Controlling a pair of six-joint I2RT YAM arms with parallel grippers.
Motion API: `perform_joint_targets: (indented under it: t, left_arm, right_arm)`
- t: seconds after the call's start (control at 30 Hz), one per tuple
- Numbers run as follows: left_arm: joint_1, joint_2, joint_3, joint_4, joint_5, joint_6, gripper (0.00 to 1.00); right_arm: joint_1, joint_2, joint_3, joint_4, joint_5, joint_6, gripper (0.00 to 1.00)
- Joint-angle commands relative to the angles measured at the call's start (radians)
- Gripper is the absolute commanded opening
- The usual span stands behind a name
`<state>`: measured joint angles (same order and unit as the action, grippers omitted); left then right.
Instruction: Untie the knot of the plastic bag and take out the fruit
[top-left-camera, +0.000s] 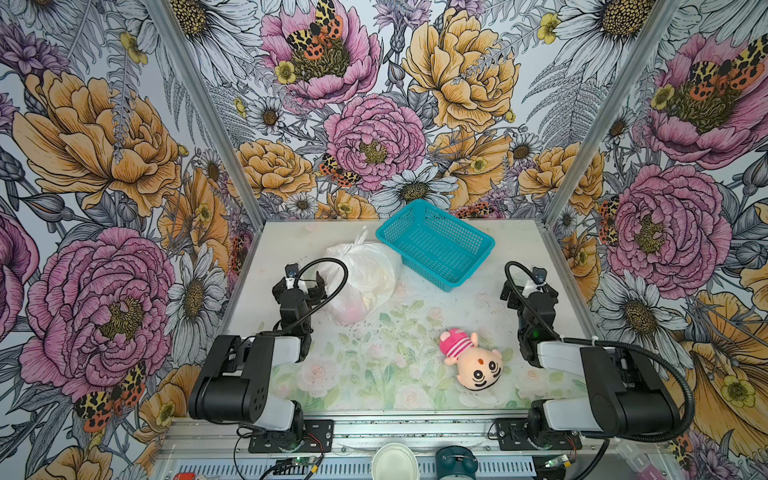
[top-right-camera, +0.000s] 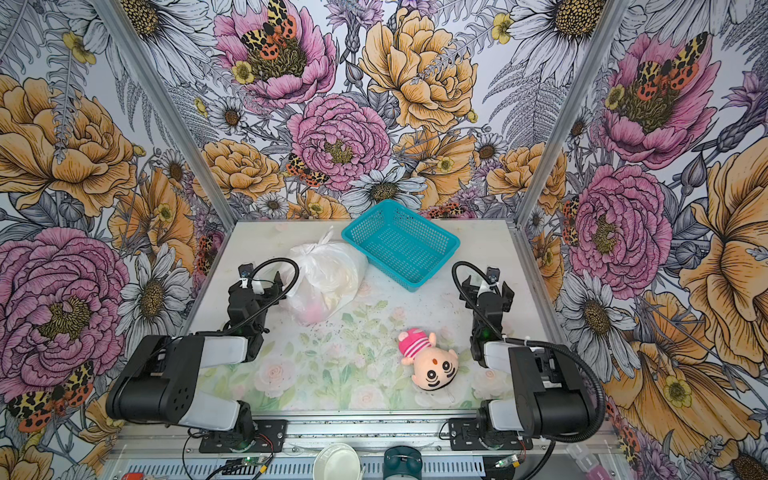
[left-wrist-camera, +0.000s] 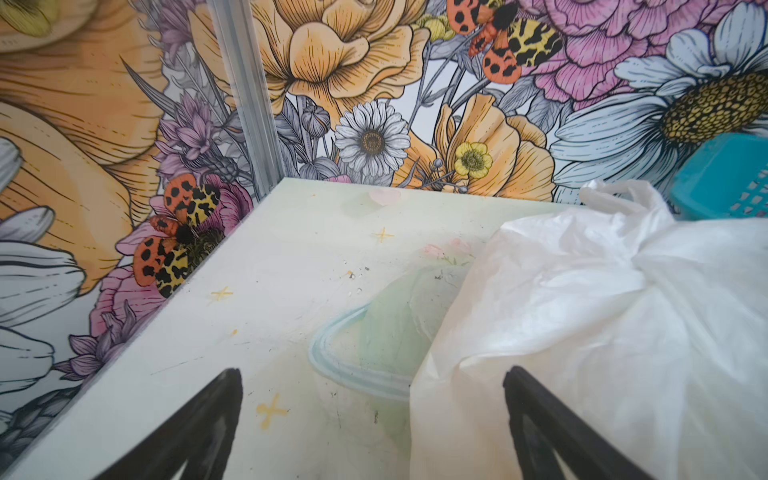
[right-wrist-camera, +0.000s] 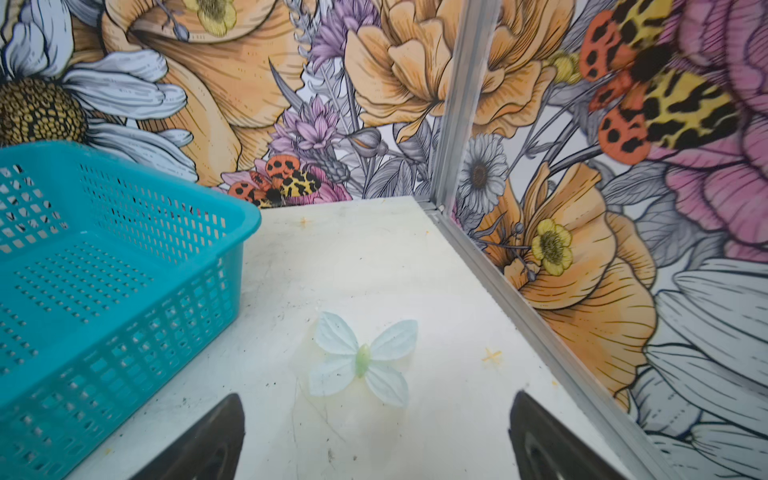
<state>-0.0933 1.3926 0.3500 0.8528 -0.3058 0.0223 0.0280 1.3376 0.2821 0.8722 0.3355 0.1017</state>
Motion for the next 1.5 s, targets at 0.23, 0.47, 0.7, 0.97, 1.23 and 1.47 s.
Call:
perform_joint_targets:
  t: [0.23, 0.47, 0.7, 0.97, 1.23, 1.47]
  left_arm:
    - [-0.025, -0.573, 0.243, -0.907, 0.029, -0.340, 0.99]
    - [0.125, -0.810, 0.360, -1.271, 0.218, -0.638, 0.99]
    - [0.179, -0.922, 0.380, -1.372, 0.270, -0.617, 0.99]
    - [0.181, -0.924, 0.309, -1.348, 0.329, -0.594, 0.99]
    - [-0.024, -0.670, 0.406, -1.176, 0.354, -0.576, 0.94]
    - [-0.410, -0.554, 0.377, -1.073, -0.149, -0.417, 0.95]
  right_arm:
    - [-0.001, -0.303, 0.131, -0.425, 0.034, 0.225, 0.99]
    - [-0.134, -0.429, 0.121, -0.403, -0.578, 0.439, 0.99]
    - [-0.172, -0.360, 0.091, -0.337, -0.620, 0.613, 1.00]
    - [-0.101, -0.333, 0.172, -0.412, -0.740, 0.597, 0.98]
    - [0.284, -0.327, 0.343, -0.641, -0.420, 0.375, 0.95]
    - [0.525, -0.181, 0.489, -0.723, -0.280, 0.258, 0.89]
